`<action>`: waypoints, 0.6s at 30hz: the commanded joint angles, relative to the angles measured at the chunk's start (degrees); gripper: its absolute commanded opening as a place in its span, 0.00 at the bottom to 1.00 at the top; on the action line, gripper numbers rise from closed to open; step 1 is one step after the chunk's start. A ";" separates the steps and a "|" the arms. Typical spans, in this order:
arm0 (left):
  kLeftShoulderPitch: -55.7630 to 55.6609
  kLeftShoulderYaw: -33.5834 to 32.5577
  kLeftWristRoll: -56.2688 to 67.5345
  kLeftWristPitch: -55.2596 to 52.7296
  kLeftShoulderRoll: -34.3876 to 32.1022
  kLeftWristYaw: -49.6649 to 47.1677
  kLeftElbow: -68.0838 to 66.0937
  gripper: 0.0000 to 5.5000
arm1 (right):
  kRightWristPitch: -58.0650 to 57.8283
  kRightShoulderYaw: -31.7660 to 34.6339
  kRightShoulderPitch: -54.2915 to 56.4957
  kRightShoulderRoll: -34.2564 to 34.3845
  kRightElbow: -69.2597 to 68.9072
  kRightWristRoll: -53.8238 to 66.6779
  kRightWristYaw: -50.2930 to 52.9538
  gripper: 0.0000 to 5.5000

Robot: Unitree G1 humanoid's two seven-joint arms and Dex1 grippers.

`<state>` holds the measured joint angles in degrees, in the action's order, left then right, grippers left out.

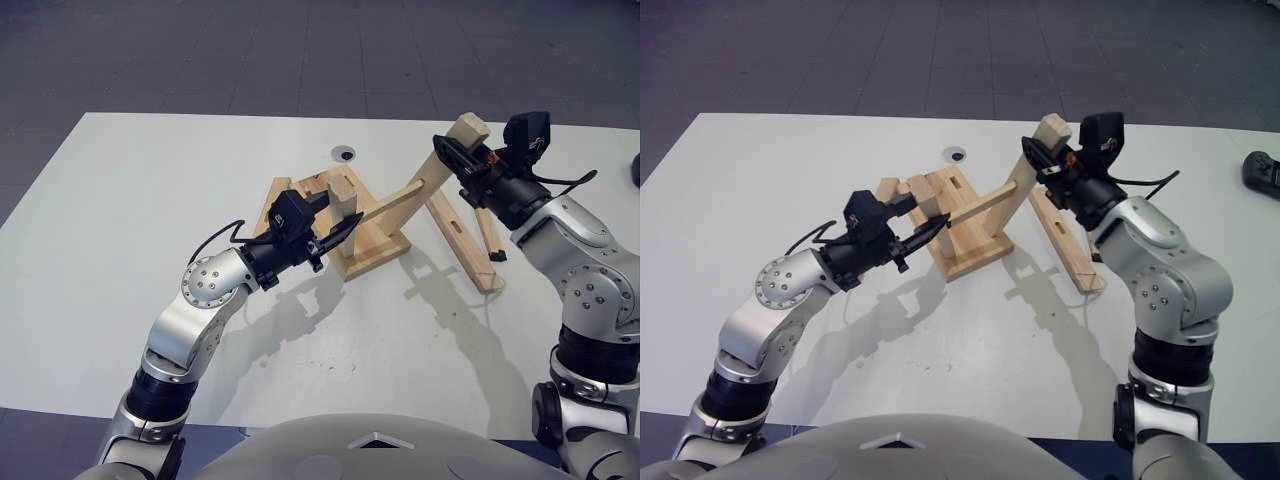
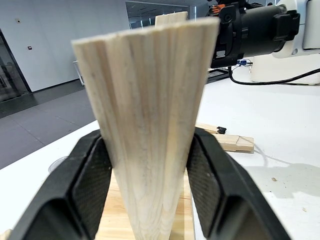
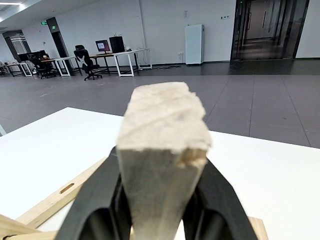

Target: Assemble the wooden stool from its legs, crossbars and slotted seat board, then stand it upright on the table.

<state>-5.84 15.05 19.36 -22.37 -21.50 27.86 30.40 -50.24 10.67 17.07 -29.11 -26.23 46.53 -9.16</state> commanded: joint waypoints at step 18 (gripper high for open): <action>-0.11 4.65 -3.99 -4.09 -2.28 2.30 -4.95 0.38 | -18.75 -10.69 3.47 -0.31 11.20 8.61 1.06 0.19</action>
<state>-5.92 15.24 18.18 -21.23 -21.50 27.85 29.66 -52.67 8.43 21.56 -31.74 -20.08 51.57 -7.30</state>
